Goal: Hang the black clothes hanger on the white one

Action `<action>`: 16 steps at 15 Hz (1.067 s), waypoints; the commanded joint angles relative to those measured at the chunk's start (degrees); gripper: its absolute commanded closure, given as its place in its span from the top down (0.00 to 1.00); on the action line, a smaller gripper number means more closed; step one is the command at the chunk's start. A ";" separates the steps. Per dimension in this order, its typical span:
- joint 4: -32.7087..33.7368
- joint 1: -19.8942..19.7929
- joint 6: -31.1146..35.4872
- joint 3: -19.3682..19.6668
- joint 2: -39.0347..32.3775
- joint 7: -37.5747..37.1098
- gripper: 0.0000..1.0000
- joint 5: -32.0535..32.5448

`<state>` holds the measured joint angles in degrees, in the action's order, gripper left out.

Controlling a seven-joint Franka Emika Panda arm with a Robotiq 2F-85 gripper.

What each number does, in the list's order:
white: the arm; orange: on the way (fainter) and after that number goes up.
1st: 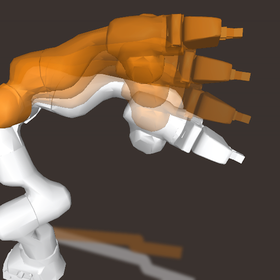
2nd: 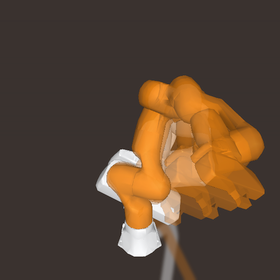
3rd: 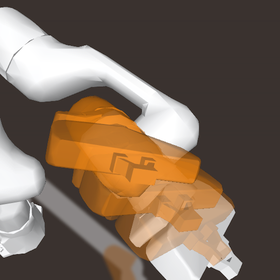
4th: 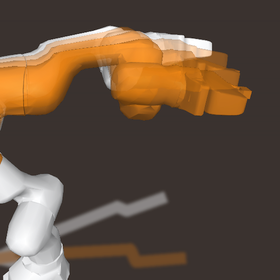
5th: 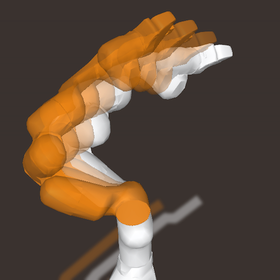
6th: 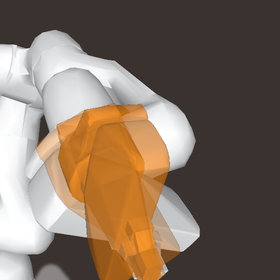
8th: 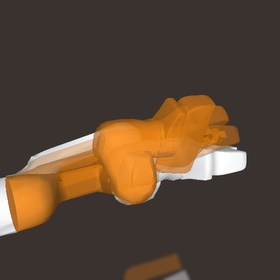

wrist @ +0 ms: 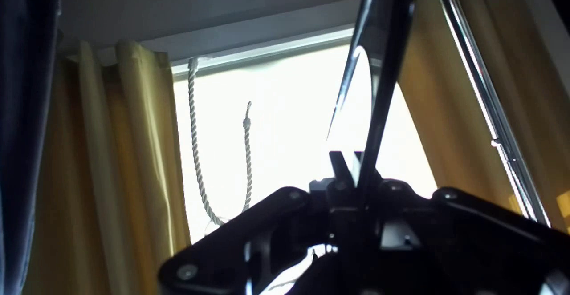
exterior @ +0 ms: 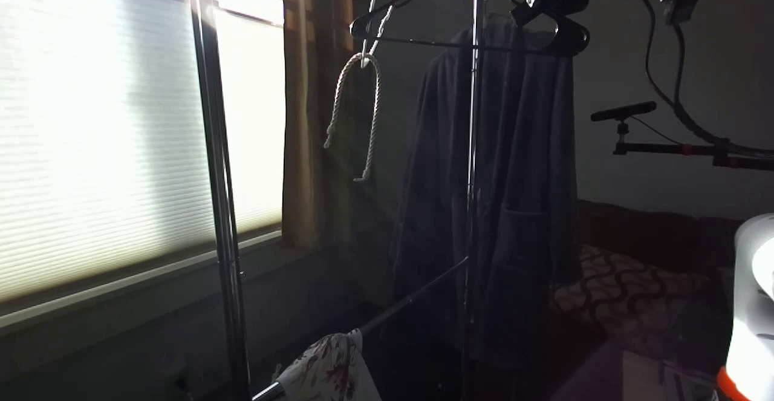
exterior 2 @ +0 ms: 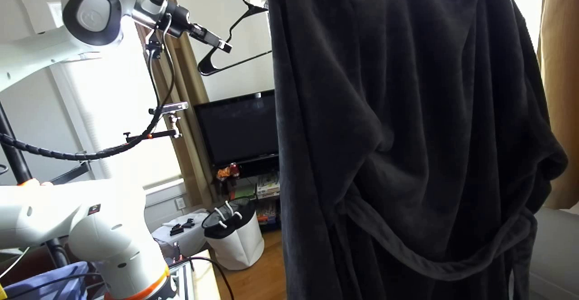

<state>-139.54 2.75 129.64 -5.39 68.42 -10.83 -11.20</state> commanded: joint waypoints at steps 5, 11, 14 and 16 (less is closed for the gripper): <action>-0.13 8.97 -3.30 5.92 -3.47 5.09 0.02 -7.84; 0.16 11.18 -8.06 6.44 -3.82 7.71 0.02 -10.35; 0.63 11.17 -10.68 6.76 -4.69 7.75 0.02 -11.96; 1.01 11.66 -11.95 7.28 -5.31 8.58 0.02 -13.28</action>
<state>-139.66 13.22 120.52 0.62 64.33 -4.23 -21.86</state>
